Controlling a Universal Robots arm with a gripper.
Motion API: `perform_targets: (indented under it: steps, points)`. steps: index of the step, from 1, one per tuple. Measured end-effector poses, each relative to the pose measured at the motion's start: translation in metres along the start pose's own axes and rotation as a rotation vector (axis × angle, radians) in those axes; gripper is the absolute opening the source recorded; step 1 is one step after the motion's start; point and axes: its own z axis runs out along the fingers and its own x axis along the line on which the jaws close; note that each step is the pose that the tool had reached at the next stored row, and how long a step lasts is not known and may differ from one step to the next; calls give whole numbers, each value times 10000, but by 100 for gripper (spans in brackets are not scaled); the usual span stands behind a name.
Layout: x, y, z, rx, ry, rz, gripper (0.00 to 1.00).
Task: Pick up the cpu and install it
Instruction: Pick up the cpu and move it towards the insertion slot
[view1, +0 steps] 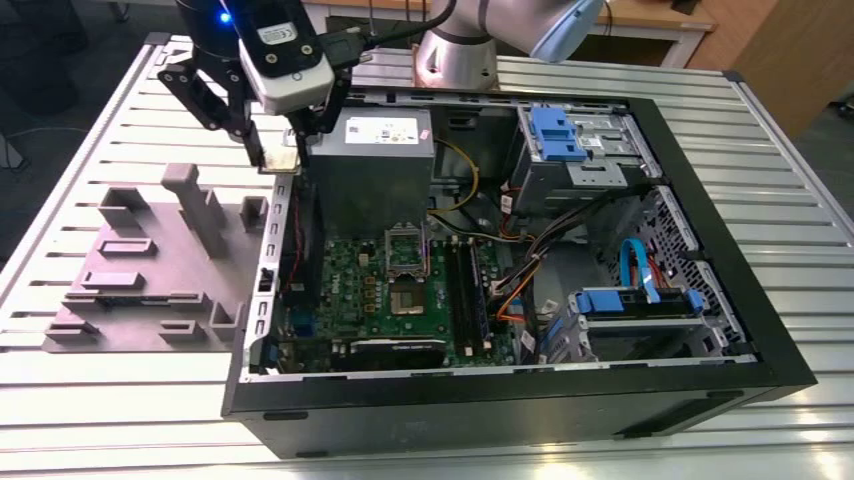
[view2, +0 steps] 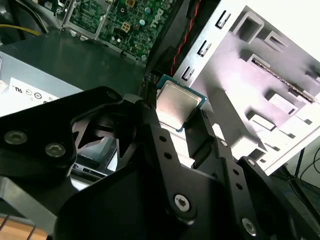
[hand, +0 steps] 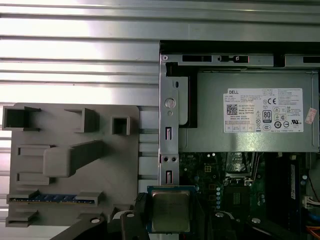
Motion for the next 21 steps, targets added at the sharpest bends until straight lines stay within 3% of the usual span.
perform_targets:
  steps: [6, 9, 21]
  points:
    - [-2, 0, 1, -1, -1, 0, 47]
    - [-43, 0, 4, 0, 0, 1, 47]
    - [-515, -5, 32, -1, 0, 0, 47]
